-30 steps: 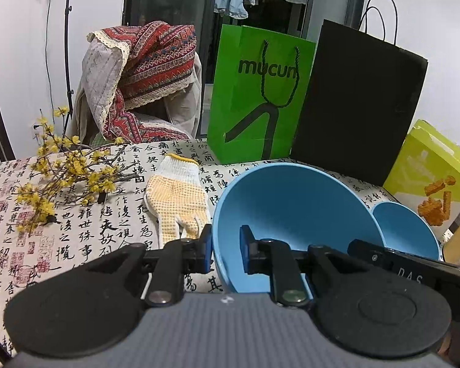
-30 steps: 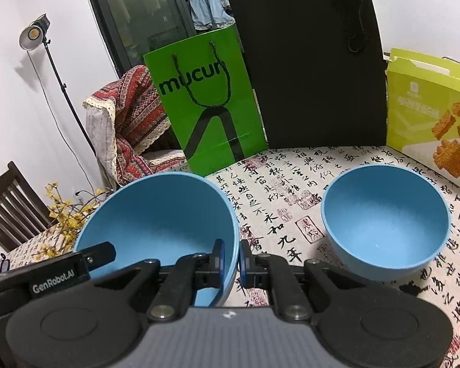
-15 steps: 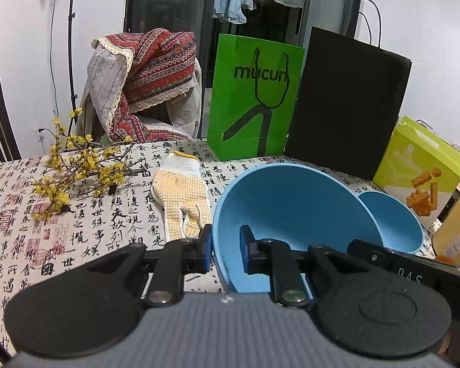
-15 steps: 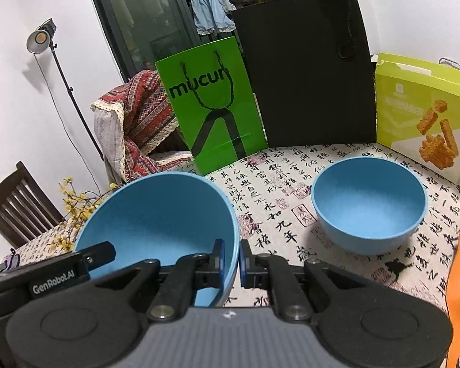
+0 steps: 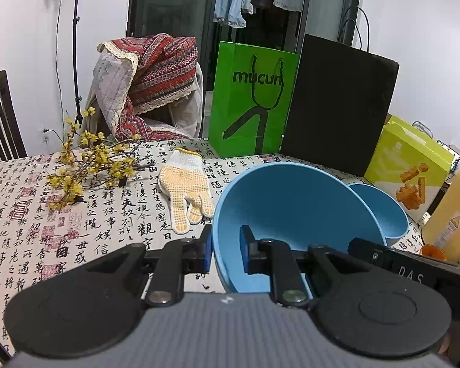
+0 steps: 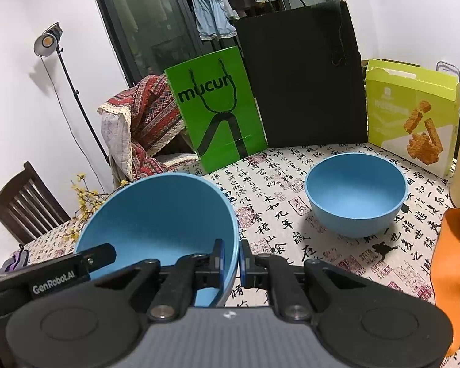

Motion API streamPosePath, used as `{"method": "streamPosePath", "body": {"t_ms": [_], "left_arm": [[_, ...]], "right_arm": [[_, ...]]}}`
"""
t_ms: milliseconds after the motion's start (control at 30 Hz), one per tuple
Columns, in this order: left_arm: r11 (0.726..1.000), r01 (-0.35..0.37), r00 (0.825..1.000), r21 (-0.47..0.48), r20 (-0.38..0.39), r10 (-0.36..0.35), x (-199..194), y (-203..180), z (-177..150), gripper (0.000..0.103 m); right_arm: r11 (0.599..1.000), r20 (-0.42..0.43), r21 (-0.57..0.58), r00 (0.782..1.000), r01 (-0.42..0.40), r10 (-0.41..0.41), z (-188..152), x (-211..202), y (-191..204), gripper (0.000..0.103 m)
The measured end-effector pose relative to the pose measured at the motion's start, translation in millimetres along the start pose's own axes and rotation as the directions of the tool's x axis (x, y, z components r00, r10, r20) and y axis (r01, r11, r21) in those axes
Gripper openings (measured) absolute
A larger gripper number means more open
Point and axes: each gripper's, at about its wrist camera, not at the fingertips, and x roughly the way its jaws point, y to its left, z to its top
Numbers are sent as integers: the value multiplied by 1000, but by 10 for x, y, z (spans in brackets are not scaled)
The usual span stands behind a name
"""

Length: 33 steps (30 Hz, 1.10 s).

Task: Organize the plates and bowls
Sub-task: 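Lift the held blue bowl with both grippers away from the glove, then carry the held blue bowl past the cream plate stack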

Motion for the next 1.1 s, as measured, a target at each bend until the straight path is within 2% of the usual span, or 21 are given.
{"method": "streamPosePath", "body": {"t_ms": [1100], "left_arm": [[1000, -17, 1000, -16, 26, 18, -798, 120, -435, 18]], "right_arm": [[1000, 31, -9, 999, -23, 23, -466, -695, 178, 9]]}}
